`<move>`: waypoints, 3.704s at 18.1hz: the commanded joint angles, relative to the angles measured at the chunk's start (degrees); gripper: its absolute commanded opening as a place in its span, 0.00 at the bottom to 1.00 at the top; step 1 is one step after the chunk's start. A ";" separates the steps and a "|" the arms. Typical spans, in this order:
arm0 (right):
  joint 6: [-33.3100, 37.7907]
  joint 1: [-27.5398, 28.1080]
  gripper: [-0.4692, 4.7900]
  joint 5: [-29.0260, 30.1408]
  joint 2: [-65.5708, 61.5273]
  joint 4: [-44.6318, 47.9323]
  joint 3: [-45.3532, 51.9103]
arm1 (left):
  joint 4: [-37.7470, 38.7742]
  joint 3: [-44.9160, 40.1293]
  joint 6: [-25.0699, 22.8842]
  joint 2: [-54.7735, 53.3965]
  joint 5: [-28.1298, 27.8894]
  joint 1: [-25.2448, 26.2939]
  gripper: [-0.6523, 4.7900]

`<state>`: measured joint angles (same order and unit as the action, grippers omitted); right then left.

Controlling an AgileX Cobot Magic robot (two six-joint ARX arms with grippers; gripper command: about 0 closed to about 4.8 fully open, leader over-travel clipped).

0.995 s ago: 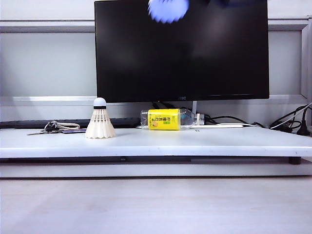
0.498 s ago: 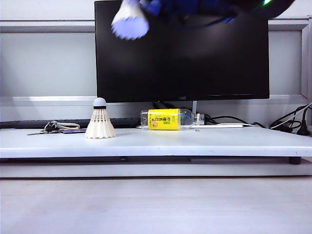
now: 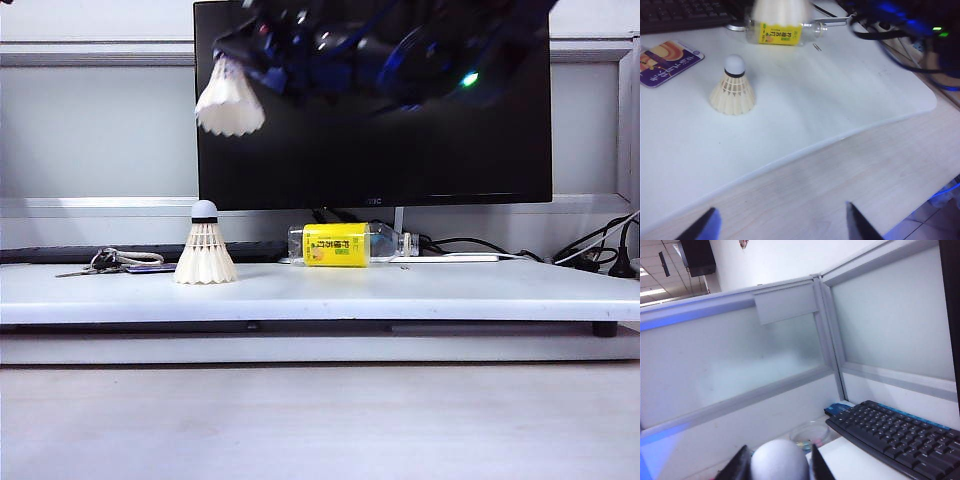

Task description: Stack the badminton balls on the table vertically.

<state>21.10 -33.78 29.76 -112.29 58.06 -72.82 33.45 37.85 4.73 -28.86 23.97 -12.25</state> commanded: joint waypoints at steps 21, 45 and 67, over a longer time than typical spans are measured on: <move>-4.85 -2.27 0.34 -4.42 -12.92 0.44 -6.78 | -0.07 -0.02 -1.73 0.04 -0.85 0.00 0.74; -6.38 -2.32 0.44 -4.17 -13.25 -4.20 -6.75 | -0.09 -0.02 -2.80 0.04 -0.81 0.00 0.74; -6.14 10.19 0.37 10.54 13.97 -18.10 -6.71 | -4.50 -0.02 -1.22 10.34 -6.29 0.00 0.74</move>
<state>14.96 -24.93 38.24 -100.79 43.27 -79.29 29.71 37.78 3.38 -20.23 19.03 -12.25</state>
